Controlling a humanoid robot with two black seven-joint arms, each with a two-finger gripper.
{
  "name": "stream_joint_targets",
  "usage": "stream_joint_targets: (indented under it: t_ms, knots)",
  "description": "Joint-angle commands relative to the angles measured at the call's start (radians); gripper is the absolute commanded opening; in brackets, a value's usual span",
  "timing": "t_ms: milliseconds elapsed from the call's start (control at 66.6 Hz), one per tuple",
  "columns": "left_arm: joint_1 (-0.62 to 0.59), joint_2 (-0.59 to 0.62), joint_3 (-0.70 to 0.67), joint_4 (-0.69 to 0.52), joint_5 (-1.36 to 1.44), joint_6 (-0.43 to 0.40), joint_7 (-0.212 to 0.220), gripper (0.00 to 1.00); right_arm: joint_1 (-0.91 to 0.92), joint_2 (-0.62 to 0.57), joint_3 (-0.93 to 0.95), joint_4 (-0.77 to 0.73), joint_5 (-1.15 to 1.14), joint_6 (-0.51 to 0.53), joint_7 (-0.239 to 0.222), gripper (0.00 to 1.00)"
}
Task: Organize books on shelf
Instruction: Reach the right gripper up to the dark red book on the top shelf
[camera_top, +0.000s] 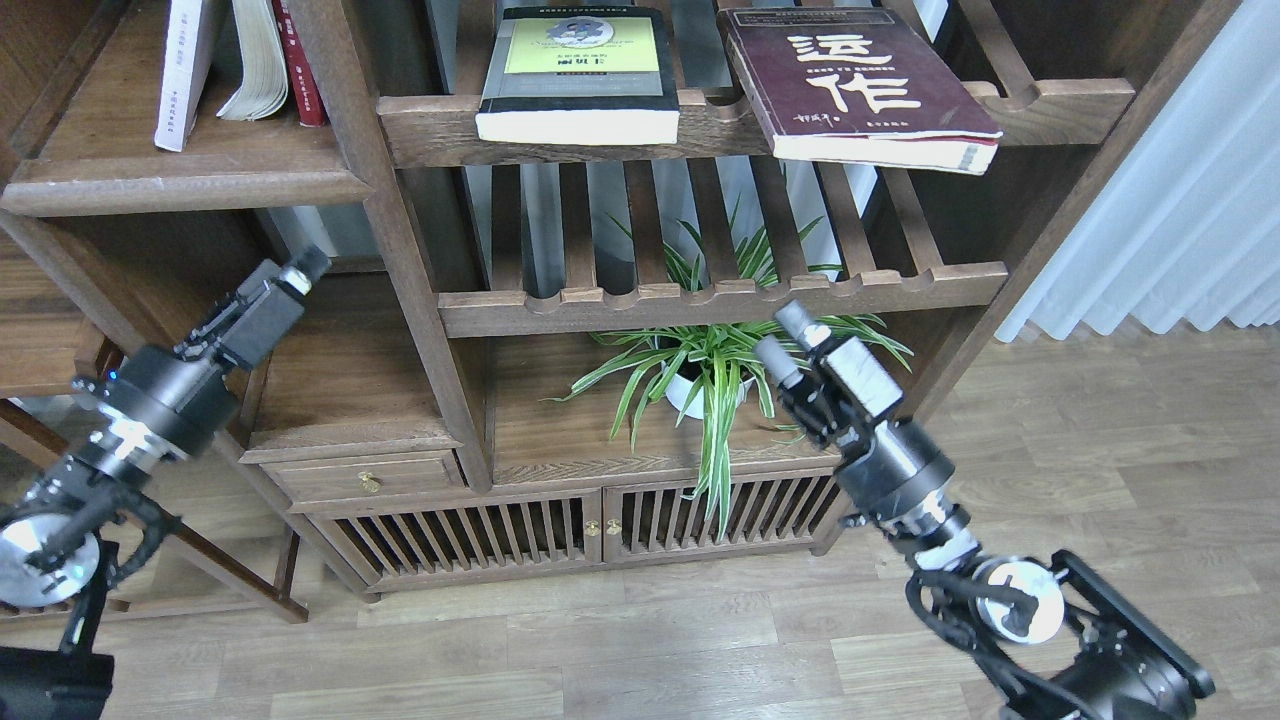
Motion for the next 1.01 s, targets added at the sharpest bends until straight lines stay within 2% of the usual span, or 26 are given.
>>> stream_joint_targets:
  t_ms: [0,150,540,676,691,841,991]
  knots:
    - [0.075,-0.076,0.002,0.001,-0.007,0.000,-0.005,0.99,0.051,0.002,0.046,-0.002,0.003,0.000,-0.001,0.93]
    - [0.136,-0.097,0.014,0.009,-0.024,0.000,-0.005,0.99,0.097,0.002,0.083,-0.002,0.003,0.000,0.001,0.93]
    - [0.119,-0.097,0.030,0.018,-0.027,0.000,-0.007,0.99,0.160,0.007,0.124,-0.062,0.025,-0.004,0.005,0.96]
    - [0.118,-0.097,0.030,0.029,-0.027,0.000,-0.007,0.99,0.181,0.011,0.128,-0.072,0.025,-0.065,0.005,0.96]
    - [0.113,-0.097,0.028,0.032,-0.027,0.000,-0.007,0.99,0.196,0.013,0.128,-0.074,0.025,-0.105,0.010,0.96]
    - [0.110,-0.097,0.028,0.032,-0.027,0.000,-0.008,0.99,0.238,0.027,0.135,-0.077,0.026,-0.219,0.036,0.95]
    - [0.108,-0.097,0.023,0.032,-0.027,0.000,-0.019,0.99,0.249,0.037,0.158,-0.077,0.045,-0.318,0.039,0.91]
